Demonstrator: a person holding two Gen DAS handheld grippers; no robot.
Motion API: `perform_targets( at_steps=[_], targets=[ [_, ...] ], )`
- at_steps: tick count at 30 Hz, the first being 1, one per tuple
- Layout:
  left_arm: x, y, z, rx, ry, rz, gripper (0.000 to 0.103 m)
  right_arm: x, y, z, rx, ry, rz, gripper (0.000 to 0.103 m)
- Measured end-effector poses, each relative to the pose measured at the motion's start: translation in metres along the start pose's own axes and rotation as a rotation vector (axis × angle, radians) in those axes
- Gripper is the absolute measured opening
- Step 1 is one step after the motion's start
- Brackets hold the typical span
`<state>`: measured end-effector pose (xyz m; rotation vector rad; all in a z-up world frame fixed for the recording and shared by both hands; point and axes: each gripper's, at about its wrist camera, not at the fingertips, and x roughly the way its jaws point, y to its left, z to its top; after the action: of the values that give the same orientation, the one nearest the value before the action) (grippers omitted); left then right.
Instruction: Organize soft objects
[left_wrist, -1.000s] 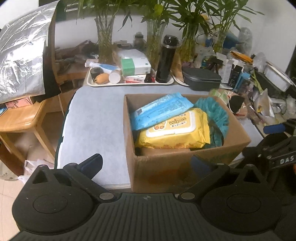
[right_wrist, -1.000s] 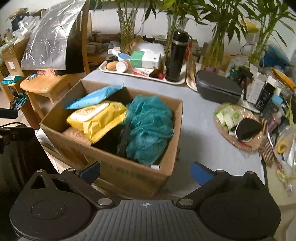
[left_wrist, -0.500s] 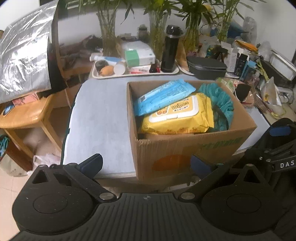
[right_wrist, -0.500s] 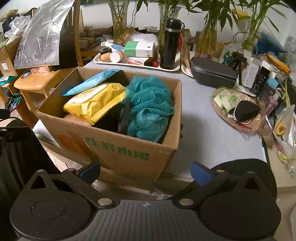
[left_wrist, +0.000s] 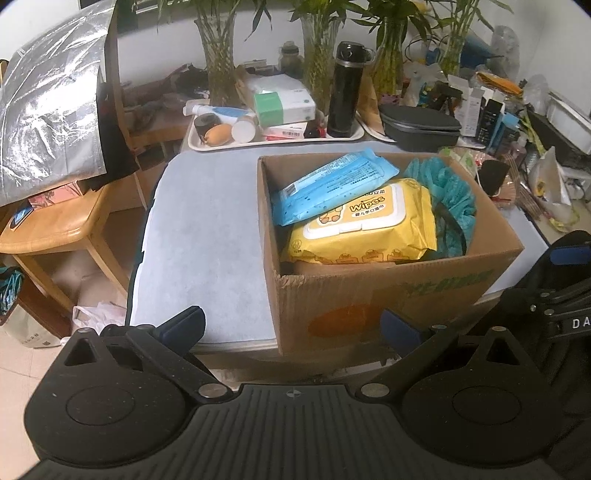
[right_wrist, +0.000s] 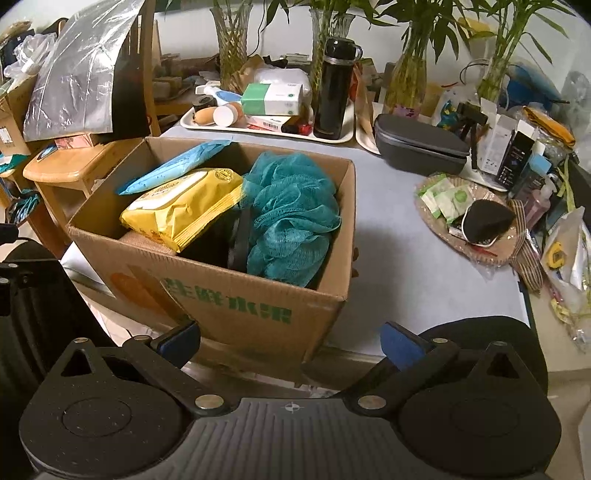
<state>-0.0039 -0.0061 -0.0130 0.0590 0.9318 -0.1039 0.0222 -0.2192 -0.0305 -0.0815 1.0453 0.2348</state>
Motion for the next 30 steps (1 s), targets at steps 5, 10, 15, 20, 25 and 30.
perform_targets(
  at_steps=[5, 10, 15, 20, 25, 30],
  targets=[
    [0.0001, 0.0001, 0.0018, -0.004, -0.001, -0.002, 0.103, -0.0004, -0.0012, 0.0014, 0.007, -0.008, -0.003, 0.103],
    [0.0006, 0.0001, 0.0031, -0.004, 0.001, 0.000, 0.103, -0.0019, -0.0025, 0.0020, 0.015, -0.016, 0.000, 0.103],
    [0.0018, -0.0009, 0.0032, 0.005, 0.003, 0.002, 0.103, -0.0018, -0.0028, 0.0023, 0.016, -0.016, 0.004, 0.103],
    [0.0038, -0.0029, 0.0015, 0.013, 0.009, -0.002, 0.103, -0.0016, -0.0015, 0.0019, 0.014, -0.016, 0.013, 0.103],
    [0.0042, -0.0038, 0.0008, 0.016, 0.010, -0.002, 0.103, -0.0011, -0.0010, 0.0008, 0.015, -0.016, 0.009, 0.103],
    [0.0044, -0.0044, 0.0000, 0.019, 0.012, -0.002, 0.103, -0.0001, -0.0014, -0.0001, 0.017, -0.013, 0.006, 0.103]
  ],
)
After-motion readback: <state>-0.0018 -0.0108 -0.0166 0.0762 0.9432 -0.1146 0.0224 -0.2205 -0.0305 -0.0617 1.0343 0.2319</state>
